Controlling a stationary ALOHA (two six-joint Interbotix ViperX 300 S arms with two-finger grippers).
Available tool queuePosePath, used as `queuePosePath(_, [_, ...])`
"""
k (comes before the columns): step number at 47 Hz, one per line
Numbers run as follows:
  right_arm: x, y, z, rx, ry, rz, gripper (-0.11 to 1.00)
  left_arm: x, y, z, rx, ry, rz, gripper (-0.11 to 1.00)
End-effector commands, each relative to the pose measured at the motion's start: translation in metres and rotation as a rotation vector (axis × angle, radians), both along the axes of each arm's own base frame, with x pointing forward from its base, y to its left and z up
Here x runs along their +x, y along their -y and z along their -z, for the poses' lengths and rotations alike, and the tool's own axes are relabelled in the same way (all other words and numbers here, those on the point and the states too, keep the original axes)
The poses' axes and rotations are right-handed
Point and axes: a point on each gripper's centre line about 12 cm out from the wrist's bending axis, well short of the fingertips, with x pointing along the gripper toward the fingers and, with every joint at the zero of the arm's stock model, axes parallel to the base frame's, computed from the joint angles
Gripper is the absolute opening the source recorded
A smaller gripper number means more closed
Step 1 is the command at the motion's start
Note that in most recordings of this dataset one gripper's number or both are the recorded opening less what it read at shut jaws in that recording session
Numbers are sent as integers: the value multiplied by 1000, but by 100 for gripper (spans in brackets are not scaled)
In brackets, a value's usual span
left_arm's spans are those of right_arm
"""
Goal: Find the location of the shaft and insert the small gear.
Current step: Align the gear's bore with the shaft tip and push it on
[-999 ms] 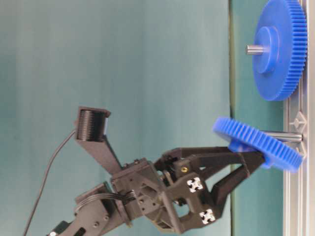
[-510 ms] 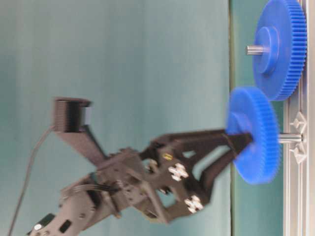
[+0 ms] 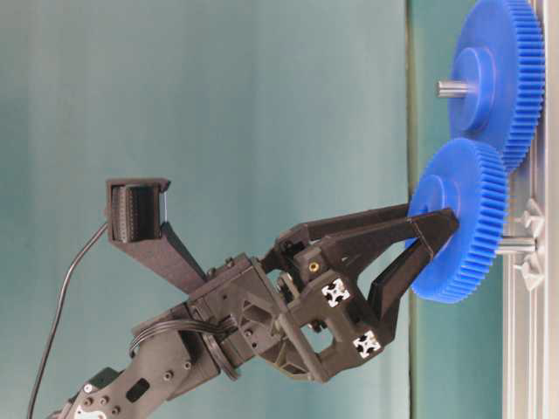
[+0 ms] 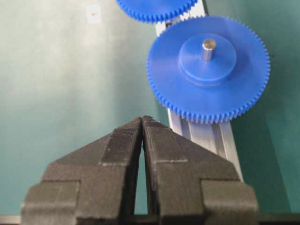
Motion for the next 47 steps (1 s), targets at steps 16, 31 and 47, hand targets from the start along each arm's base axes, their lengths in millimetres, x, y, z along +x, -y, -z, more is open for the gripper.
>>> queuePosePath(16, [2, 0, -3, 9, 16, 7, 11, -13, -6, -13, 3, -31, -12, 66])
queuePosePath(31, [2, 1, -3, 8, 22, 9, 11, -13, -8, -7, 2, -43, -15, 66])
queuePosePath(47, [2, 0, -3, 8, 23, 8, 11, -18, -10, -4, -1, -55, -26, 66])
